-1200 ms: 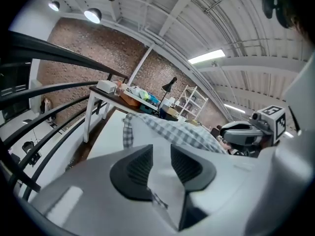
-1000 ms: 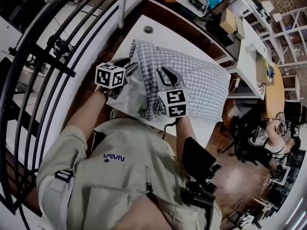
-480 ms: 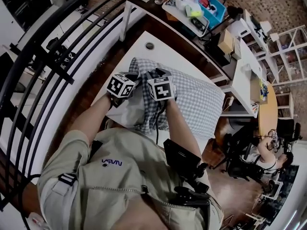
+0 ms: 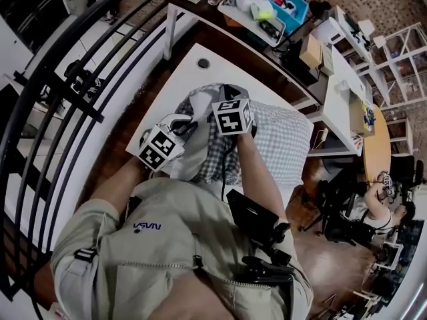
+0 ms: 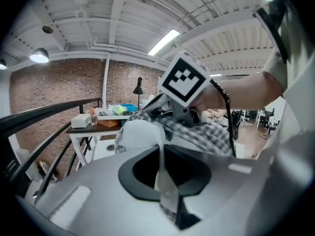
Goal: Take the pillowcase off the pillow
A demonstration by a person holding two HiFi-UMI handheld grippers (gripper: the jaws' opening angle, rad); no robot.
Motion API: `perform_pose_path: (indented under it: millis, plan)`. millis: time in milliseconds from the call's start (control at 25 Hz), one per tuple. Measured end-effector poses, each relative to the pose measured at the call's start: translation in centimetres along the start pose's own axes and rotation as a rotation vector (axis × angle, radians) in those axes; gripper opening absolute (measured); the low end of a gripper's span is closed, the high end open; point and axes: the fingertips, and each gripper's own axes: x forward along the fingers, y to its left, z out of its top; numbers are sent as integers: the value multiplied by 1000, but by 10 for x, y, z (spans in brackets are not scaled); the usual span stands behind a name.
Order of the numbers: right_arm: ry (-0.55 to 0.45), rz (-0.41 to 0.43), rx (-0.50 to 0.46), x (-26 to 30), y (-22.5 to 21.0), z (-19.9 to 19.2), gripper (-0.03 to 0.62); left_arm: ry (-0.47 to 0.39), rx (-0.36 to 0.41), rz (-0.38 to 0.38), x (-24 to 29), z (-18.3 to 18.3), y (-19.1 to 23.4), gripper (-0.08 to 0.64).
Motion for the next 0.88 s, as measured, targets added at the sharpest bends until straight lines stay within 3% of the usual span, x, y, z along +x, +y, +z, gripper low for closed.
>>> perform_pose_path:
  millis: [160,360,480,680,880]
  plan:
    - [34,-73,5,-4,-31,-12,9,-77,-1,-3,-25,17,-19,25]
    - [130,-182,73,-13,-77,-60,9,-203,-225,72,-57,18,9,21]
    - [156,-224,139,-27,-98,-91,9,-243,-282,112,-62,19,33,21]
    - [138,-218,190,-29,-89,-115,9,-161,-329,193,-22,4,74,23]
    - [18,-191,236,-39,-74,-107,57,-23,-341,264,28,-21,90,28]
